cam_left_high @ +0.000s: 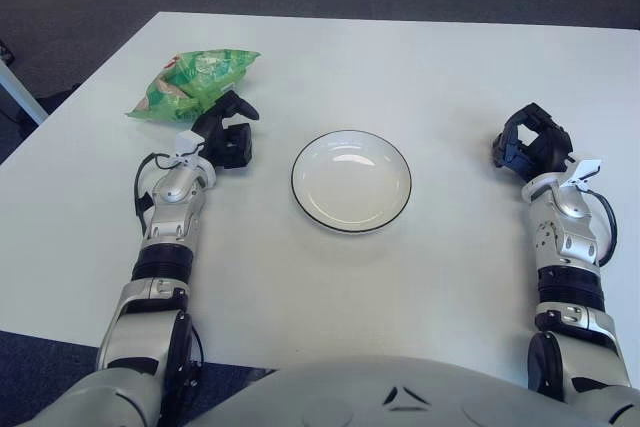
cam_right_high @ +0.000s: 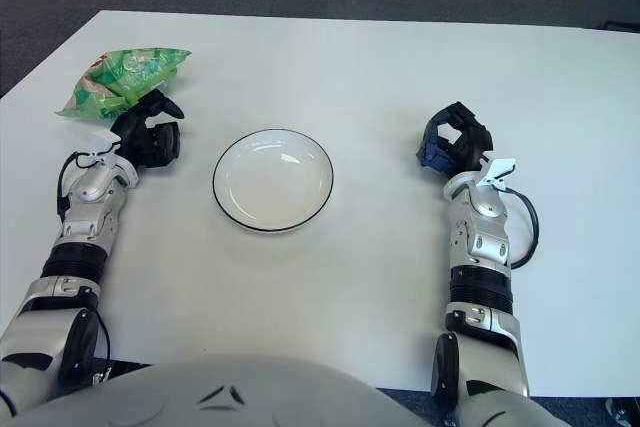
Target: Put the snack into the plate.
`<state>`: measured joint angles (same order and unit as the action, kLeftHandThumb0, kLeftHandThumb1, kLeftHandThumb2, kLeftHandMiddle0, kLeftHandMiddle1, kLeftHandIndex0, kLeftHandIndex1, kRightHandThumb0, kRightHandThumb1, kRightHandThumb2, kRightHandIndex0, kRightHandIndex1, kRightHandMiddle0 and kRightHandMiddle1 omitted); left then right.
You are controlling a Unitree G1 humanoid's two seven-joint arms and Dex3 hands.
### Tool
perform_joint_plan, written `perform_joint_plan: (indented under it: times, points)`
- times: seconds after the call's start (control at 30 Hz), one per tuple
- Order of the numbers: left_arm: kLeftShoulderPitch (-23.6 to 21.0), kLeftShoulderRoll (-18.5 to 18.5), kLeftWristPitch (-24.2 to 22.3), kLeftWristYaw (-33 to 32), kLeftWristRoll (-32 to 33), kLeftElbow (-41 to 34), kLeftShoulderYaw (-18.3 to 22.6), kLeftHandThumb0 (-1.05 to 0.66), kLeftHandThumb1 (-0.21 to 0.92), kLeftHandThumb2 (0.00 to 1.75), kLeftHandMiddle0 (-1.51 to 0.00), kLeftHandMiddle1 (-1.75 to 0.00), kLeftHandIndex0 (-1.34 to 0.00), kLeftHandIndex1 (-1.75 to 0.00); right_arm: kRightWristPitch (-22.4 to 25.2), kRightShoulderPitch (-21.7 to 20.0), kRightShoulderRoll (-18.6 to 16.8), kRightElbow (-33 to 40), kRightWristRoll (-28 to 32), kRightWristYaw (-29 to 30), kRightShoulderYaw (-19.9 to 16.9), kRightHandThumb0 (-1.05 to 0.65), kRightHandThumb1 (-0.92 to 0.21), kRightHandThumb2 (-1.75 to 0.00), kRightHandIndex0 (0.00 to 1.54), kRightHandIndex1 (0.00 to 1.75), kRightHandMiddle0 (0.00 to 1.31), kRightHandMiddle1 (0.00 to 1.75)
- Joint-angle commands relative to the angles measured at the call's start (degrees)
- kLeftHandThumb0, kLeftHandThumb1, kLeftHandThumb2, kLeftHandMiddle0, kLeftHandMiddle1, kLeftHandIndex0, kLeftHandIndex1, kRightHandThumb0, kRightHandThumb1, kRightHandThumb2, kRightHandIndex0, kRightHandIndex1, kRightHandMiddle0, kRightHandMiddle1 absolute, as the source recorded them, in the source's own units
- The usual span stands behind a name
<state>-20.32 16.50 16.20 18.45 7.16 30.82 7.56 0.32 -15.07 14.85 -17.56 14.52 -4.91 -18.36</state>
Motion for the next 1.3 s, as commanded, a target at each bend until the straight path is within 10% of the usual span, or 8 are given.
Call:
perform_joint_plan:
  times: [0.0, 0.87, 1.27]
  points:
    - [3.1, 0.1, 0.1, -1.0, -1.7, 2.0, -0.5, -0.43, 0.48, 1.12, -1.17, -1.75, -0.49, -1.75, 3.1, 2.9, -2.2, -2.1, 0.4, 0.0, 0.7, -0.46, -0.39, -1.23, 1.3, 1.75, 0.56, 1.75]
    - [-0.7, 1.1, 7.0, -8.1, -7.7, 4.5, -0.9, -0.44, 0.45, 1.15, -1.18, -1.75, -0.51, -1.75, 4.1, 2.2, -1.8, -1.9, -0.5, 0.4, 1.6, -0.46, -0.37, -1.25, 1.31, 1.75, 0.57, 1.75]
    - [-0.3, 3.6, 3.3, -9.4, -8.7, -3.7, -0.1, -0.45, 0.41, 1.2, -1.17, -1.75, -0.54, -1.75, 5.0, 2.8, -1.8, -0.5, -0.7, 0.6, 2.2, -0.47, -0.36, -1.27, 1.31, 1.75, 0.58, 1.75]
